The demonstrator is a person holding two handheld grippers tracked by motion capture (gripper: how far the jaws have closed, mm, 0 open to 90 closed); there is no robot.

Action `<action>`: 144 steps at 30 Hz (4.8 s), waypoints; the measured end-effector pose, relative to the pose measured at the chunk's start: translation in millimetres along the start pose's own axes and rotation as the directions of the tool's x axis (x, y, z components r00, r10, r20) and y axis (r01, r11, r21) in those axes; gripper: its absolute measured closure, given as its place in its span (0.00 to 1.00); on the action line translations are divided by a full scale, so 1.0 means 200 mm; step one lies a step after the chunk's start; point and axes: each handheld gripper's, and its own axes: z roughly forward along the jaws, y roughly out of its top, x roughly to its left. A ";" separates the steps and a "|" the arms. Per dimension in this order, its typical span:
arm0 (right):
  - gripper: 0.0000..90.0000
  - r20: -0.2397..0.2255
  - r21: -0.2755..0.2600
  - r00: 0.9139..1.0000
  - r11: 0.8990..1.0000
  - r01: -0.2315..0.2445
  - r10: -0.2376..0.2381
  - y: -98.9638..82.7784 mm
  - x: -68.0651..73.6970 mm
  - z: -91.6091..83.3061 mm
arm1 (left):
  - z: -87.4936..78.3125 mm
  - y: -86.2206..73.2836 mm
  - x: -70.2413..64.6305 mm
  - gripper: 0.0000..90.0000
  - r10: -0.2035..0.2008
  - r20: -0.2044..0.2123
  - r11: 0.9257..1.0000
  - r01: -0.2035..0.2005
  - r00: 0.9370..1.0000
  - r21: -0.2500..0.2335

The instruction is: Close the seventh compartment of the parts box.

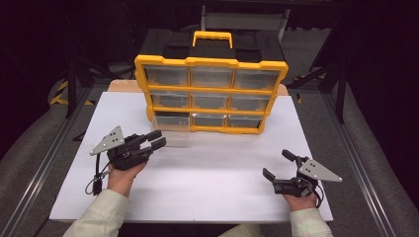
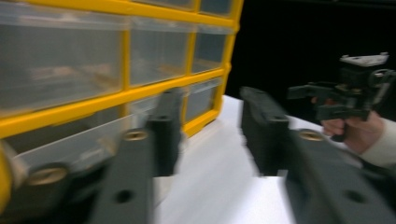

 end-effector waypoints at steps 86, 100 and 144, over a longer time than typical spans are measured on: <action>0.05 -0.011 0.021 1.000 1.000 0.000 0.000 -0.01 -0.01 0.01 | 0.38 -0.17 0.36 0.99 -0.108 -0.214 0.888 0.191 0.971 0.418; 0.05 -0.019 0.021 1.000 1.000 -0.009 0.010 -0.01 -0.01 0.01 | 0.41 -0.19 0.43 0.99 -0.129 -0.273 0.899 0.228 0.953 0.373; 0.06 -0.041 0.040 0.999 0.999 -0.026 0.028 -0.02 -0.02 0.03 | 0.36 -0.16 0.39 0.95 -0.060 -0.353 0.934 0.178 0.934 0.311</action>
